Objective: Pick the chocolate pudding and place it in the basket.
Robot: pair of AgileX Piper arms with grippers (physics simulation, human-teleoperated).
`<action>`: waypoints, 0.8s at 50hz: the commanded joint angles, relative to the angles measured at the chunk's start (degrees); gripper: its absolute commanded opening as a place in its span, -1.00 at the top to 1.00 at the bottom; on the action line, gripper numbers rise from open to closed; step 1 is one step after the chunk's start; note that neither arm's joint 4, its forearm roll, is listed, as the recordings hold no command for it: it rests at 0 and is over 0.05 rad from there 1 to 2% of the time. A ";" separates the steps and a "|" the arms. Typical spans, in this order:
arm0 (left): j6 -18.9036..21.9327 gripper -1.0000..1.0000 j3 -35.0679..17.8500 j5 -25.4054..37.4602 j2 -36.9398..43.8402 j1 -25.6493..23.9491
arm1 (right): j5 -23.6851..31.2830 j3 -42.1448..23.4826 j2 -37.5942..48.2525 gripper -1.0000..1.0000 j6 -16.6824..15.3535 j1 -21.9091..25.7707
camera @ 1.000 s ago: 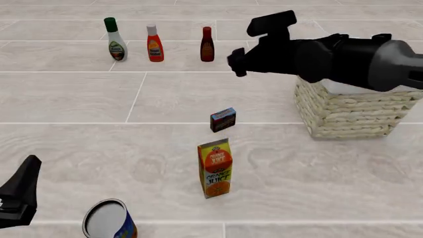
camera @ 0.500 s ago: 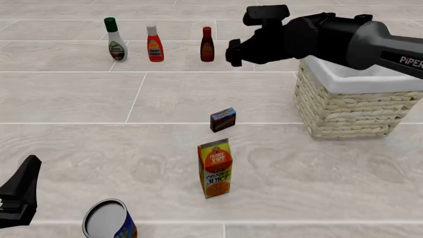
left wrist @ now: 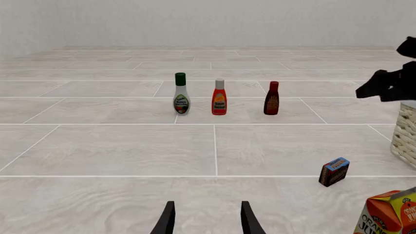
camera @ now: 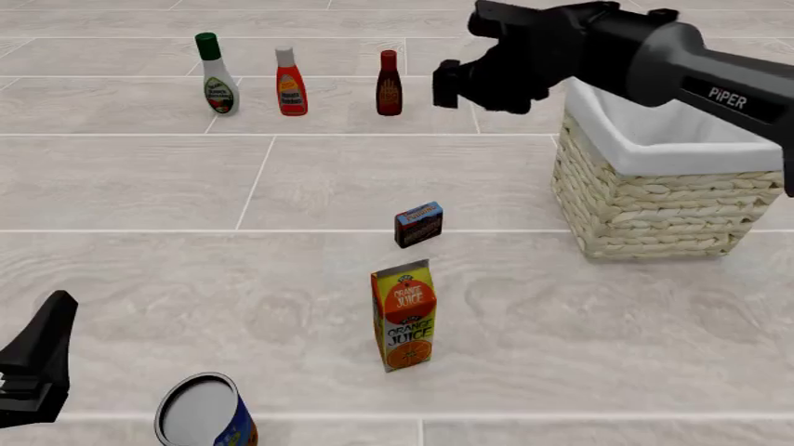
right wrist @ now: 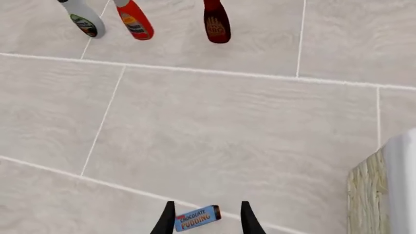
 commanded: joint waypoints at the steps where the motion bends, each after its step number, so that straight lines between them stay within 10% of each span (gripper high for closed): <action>1: 0.00 -1.00 0.00 0.00 0.00 0.00 | 3.64 -4.14 2.96 -1.00 4.86 -0.56; 31: 0.00 -1.00 0.00 0.00 0.00 0.00 | 7.03 -9.04 8.17 -1.00 11.63 -5.83; 40: 0.00 -1.00 0.00 0.00 0.00 0.00 | 7.16 -8.64 9.34 -1.00 18.06 -5.56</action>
